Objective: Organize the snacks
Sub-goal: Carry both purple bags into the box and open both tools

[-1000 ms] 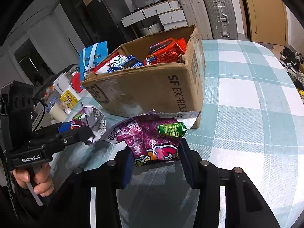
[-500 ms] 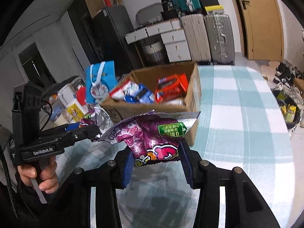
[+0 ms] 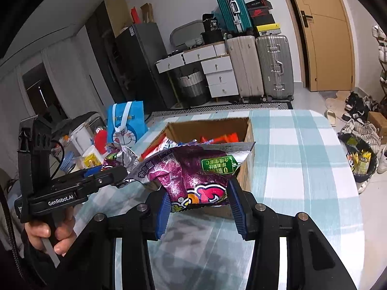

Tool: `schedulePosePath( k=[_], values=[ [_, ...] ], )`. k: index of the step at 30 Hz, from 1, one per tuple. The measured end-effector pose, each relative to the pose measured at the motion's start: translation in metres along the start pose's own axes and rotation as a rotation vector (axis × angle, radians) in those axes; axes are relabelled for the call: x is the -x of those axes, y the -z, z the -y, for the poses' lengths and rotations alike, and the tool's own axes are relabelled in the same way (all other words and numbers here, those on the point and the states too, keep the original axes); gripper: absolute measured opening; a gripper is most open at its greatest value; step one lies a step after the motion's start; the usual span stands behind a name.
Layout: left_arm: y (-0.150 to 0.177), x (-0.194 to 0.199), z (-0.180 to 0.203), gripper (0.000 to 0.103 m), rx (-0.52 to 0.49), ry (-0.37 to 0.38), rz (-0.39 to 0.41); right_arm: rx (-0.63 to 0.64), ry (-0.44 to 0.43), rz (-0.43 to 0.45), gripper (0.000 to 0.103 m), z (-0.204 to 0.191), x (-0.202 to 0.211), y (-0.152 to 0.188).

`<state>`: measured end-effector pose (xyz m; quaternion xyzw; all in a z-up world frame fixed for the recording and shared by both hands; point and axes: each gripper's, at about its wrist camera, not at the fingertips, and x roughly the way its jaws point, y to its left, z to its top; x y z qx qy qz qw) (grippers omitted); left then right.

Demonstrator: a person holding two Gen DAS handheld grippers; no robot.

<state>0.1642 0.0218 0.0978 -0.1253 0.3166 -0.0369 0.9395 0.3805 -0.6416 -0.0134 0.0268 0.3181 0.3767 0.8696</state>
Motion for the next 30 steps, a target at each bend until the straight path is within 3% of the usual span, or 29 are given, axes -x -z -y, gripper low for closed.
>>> schedulePosePath(
  k=[16, 30],
  values=[
    [-0.032, -0.012, -0.001, 0.052, 0.001, -0.049, 0.017, 0.025, 0.081, -0.011, 0.045, -0.014, -0.043, -0.042],
    [-0.041, -0.058, 0.012, 0.052, -0.036, -0.047, -0.019, 0.076, 0.166, -0.094, 0.045, -0.025, -0.095, -0.04]
  ],
)
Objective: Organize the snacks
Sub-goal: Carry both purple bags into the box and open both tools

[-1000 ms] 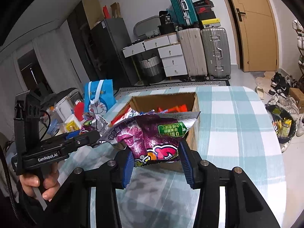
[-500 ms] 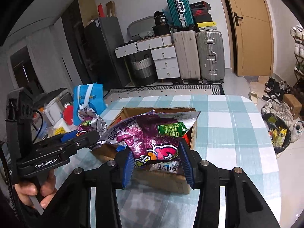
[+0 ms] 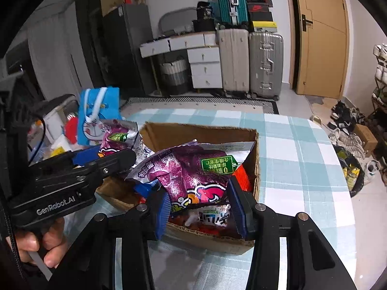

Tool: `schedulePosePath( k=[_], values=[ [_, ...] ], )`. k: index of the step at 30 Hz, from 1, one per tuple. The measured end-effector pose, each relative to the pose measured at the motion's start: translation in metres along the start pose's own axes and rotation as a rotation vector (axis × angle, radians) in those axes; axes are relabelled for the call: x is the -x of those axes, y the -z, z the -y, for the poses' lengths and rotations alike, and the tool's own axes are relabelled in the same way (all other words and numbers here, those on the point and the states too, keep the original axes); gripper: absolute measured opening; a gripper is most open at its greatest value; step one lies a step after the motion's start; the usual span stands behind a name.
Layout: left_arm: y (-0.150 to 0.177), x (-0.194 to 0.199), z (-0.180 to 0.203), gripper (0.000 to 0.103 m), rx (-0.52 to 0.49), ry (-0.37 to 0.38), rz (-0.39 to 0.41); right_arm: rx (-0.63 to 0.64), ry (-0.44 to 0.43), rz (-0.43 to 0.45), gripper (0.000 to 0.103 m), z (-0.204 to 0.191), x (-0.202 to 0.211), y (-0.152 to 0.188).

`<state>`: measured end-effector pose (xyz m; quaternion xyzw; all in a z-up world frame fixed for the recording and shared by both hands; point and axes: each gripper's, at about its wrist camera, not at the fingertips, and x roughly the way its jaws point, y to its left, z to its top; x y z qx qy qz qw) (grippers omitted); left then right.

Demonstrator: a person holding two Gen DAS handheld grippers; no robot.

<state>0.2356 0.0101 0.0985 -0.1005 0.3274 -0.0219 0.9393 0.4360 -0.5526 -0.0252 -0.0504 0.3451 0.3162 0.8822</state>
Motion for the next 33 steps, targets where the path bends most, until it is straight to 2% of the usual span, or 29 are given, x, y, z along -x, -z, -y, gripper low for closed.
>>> schedulePosePath(
  k=[6, 13, 19, 29, 32, 33],
  values=[
    [-0.005, -0.019, 0.002, 0.052, -0.012, 0.005, -0.005, -0.013, 0.012, -0.062, 0.045, 0.002, -0.021, 0.005],
    [-0.009, -0.031, 0.004, 0.052, -0.024, 0.013, -0.014, -0.042, -0.015, -0.067, 0.045, 0.009, -0.032, 0.0],
    [-0.014, -0.048, 0.008, 0.052, -0.037, 0.015, -0.036, -0.005, -0.02, -0.064, 0.047, 0.01, -0.036, -0.004],
    [-0.014, -0.072, 0.013, 0.052, -0.07, 0.009, -0.047, 0.069, 0.002, -0.033, 0.052, 0.017, -0.02, 0.003],
    [-0.015, -0.072, 0.011, 0.057, -0.054, 0.006, -0.055, 0.101, 0.024, -0.029, 0.051, 0.015, -0.021, -0.002],
    [-0.015, -0.071, 0.01, 0.064, -0.049, 0.002, -0.055, 0.107, 0.023, -0.03, 0.051, 0.014, -0.022, -0.004]
  ],
)
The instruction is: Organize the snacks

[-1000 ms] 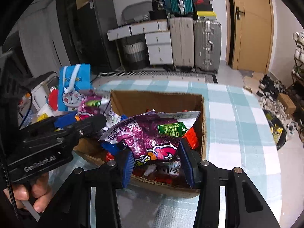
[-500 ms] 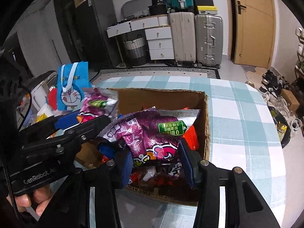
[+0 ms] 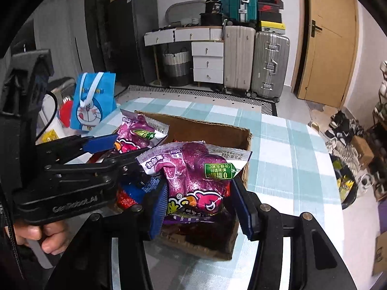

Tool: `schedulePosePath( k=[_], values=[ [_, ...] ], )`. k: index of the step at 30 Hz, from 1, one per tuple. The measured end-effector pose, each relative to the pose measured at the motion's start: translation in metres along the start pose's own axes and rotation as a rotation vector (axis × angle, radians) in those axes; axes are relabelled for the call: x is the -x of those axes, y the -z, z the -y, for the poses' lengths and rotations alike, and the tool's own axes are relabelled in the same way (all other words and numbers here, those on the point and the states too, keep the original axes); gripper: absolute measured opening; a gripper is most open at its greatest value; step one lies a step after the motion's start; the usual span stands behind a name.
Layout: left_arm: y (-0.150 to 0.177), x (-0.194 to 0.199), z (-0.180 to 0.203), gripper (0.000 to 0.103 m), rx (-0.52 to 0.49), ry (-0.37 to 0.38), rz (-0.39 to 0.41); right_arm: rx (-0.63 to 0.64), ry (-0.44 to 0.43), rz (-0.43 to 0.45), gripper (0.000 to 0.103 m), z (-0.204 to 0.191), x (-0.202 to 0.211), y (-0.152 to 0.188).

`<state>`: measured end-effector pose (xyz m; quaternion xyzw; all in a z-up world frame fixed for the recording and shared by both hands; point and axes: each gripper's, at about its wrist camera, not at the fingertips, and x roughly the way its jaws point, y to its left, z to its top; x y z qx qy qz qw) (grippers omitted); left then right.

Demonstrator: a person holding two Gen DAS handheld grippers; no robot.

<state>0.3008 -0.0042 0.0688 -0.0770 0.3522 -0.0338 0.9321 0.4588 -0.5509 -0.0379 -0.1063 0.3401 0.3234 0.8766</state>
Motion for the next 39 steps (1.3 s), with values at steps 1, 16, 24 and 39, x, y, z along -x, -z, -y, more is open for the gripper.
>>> schedulePosePath(
  k=[1, 16, 24, 39],
  values=[
    [0.0, 0.001, -0.002, 0.068, 0.003, -0.011, -0.002, -0.001, -0.012, 0.004, 0.051, 0.0, -0.001, -0.002],
    [0.029, 0.055, -0.015, 0.102, 0.015, -0.046, 0.082, -0.039, -0.039, 0.106, 0.102, 0.012, 0.044, 0.007],
    [0.057, 0.1, -0.02, 0.102, 0.019, -0.048, 0.195, -0.083, -0.086, 0.202, 0.102, 0.016, 0.07, 0.036],
    [0.11, 0.114, -0.03, 0.102, 0.007, -0.091, 0.263, -0.076, -0.096, 0.314, 0.102, 0.007, 0.08, 0.105]
  ],
)
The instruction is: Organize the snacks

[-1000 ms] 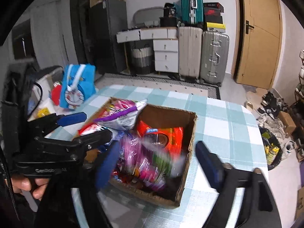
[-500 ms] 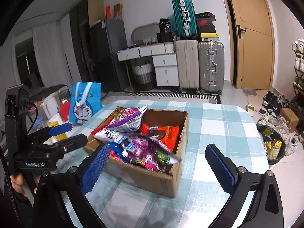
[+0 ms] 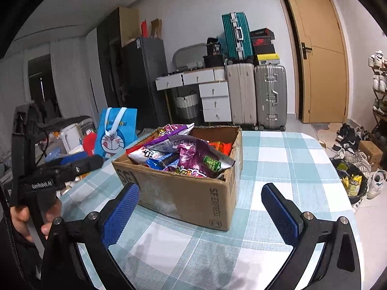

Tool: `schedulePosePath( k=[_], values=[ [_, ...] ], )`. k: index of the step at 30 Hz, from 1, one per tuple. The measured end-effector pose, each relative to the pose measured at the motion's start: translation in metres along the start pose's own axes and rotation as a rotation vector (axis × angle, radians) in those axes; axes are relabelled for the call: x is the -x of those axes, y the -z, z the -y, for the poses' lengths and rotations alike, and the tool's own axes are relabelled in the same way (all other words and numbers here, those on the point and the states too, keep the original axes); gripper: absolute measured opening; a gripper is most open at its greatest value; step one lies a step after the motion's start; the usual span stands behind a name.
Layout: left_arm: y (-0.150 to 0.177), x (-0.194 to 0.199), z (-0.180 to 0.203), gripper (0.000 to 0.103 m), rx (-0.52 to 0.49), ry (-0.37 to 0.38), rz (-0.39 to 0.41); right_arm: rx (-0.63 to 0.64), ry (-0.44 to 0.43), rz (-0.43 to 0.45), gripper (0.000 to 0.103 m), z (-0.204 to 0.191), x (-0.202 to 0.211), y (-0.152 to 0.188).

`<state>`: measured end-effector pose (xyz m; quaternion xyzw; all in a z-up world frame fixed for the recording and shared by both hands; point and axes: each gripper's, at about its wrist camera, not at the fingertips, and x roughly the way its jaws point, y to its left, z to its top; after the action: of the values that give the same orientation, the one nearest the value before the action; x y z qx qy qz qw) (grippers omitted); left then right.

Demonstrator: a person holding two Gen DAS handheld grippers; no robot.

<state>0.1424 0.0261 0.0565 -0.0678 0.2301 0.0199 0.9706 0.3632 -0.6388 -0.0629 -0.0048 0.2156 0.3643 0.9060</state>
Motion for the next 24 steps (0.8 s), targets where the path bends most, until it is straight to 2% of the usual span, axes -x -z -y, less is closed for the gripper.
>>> schedulePosePath(
  k=[9, 24],
  values=[
    [0.027, -0.008, 0.001, 0.102, -0.006, -0.014, 0.024, 0.013, -0.005, 0.018, 0.103, -0.005, 0.0, 0.013],
    [0.031, -0.016, 0.0, 0.102, -0.005, -0.043, 0.024, 0.015, -0.006, 0.033, 0.103, -0.007, 0.0, 0.023]
  ],
)
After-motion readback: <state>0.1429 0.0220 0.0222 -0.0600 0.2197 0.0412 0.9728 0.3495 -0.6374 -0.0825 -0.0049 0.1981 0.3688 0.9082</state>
